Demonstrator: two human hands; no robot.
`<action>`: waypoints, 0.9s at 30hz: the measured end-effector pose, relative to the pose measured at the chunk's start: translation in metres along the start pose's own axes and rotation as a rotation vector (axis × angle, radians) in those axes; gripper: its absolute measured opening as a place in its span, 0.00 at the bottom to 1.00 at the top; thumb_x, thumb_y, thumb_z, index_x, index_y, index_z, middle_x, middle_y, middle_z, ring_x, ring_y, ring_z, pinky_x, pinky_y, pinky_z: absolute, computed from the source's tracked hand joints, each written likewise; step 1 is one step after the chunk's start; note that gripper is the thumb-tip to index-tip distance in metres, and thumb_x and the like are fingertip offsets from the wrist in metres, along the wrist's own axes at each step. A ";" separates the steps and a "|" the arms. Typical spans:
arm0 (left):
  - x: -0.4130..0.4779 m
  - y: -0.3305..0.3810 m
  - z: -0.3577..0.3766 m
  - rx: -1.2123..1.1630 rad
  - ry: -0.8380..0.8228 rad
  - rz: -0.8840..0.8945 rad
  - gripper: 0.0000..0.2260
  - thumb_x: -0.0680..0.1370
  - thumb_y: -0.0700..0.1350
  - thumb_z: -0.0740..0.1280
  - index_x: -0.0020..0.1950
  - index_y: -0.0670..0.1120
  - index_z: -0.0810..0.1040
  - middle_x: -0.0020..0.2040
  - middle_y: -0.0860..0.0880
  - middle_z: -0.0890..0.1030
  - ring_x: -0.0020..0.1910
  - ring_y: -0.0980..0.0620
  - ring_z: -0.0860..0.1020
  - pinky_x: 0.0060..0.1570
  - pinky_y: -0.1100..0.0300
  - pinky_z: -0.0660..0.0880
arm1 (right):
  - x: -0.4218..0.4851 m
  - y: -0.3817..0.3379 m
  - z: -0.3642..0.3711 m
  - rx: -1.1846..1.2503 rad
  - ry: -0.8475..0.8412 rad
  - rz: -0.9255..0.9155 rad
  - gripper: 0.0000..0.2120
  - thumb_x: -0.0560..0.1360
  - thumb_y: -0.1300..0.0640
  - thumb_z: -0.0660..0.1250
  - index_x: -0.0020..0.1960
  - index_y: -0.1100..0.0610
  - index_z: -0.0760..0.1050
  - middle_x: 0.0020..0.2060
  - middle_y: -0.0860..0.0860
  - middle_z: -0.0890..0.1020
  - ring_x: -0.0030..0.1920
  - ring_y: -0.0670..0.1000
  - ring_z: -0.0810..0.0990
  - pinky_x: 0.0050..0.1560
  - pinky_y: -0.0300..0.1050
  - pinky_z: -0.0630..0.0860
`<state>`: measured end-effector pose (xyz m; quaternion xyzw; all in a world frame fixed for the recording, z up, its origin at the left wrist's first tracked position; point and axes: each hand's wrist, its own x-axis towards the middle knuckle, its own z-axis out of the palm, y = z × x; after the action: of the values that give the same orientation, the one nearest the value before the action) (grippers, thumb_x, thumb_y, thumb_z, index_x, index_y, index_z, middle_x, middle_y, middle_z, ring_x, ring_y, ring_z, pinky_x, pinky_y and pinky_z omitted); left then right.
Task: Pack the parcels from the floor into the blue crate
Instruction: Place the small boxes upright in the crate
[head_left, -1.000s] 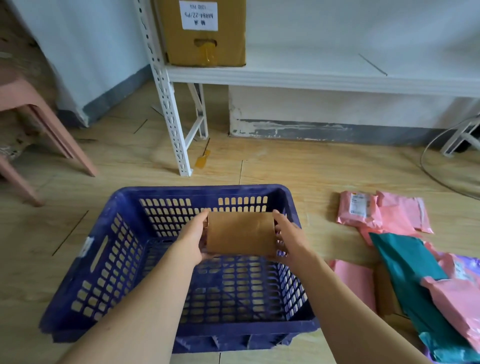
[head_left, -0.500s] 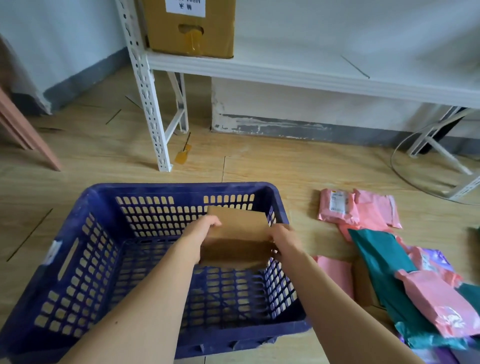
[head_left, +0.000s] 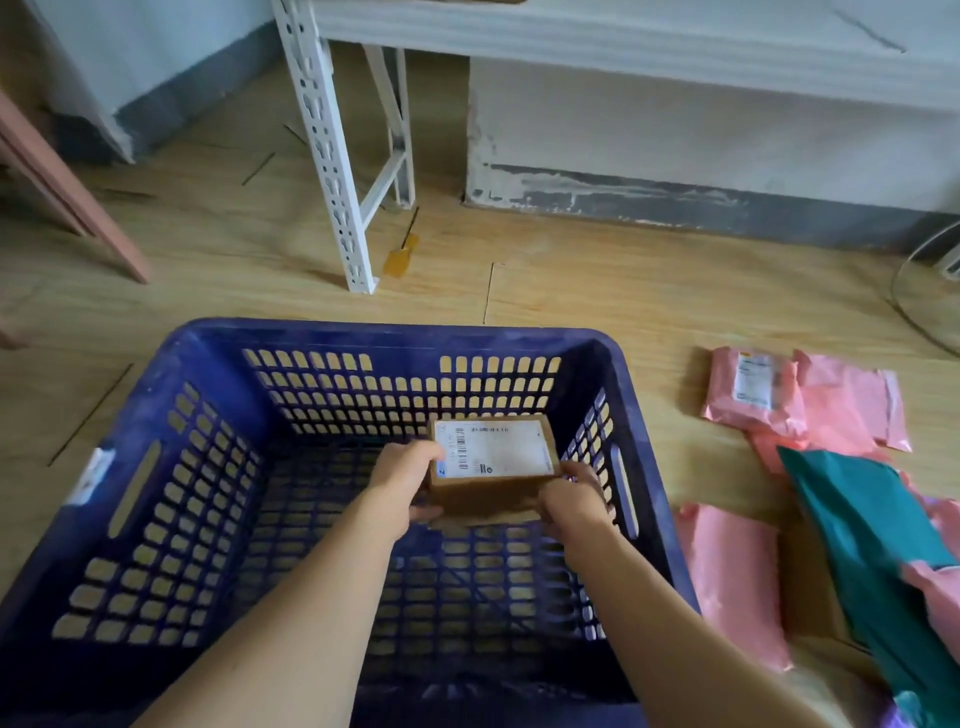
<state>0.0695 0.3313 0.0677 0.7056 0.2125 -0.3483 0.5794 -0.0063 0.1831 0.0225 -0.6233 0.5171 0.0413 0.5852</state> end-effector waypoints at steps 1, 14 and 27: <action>0.006 -0.002 0.002 0.021 0.004 0.001 0.09 0.76 0.40 0.63 0.55 0.43 0.77 0.51 0.41 0.81 0.47 0.45 0.79 0.50 0.46 0.79 | 0.005 0.000 0.003 -0.003 -0.004 0.017 0.27 0.72 0.72 0.56 0.66 0.51 0.67 0.44 0.54 0.75 0.35 0.52 0.73 0.28 0.41 0.66; 0.058 -0.005 0.048 0.242 -0.002 0.097 0.23 0.77 0.31 0.61 0.70 0.47 0.65 0.65 0.46 0.72 0.53 0.51 0.72 0.51 0.58 0.72 | 0.037 0.001 0.019 -0.009 0.019 0.068 0.26 0.74 0.63 0.60 0.70 0.53 0.58 0.60 0.57 0.77 0.53 0.58 0.77 0.48 0.50 0.73; 0.057 -0.009 0.045 0.522 -0.062 0.103 0.30 0.78 0.36 0.62 0.77 0.49 0.56 0.72 0.45 0.67 0.68 0.45 0.69 0.65 0.51 0.70 | 0.012 -0.005 0.019 0.012 0.101 -0.055 0.28 0.74 0.69 0.56 0.73 0.55 0.59 0.47 0.54 0.78 0.34 0.49 0.74 0.29 0.39 0.68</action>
<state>0.0898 0.2837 0.0156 0.8300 0.0613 -0.3826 0.4011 0.0133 0.1898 0.0117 -0.6349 0.5290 -0.0096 0.5630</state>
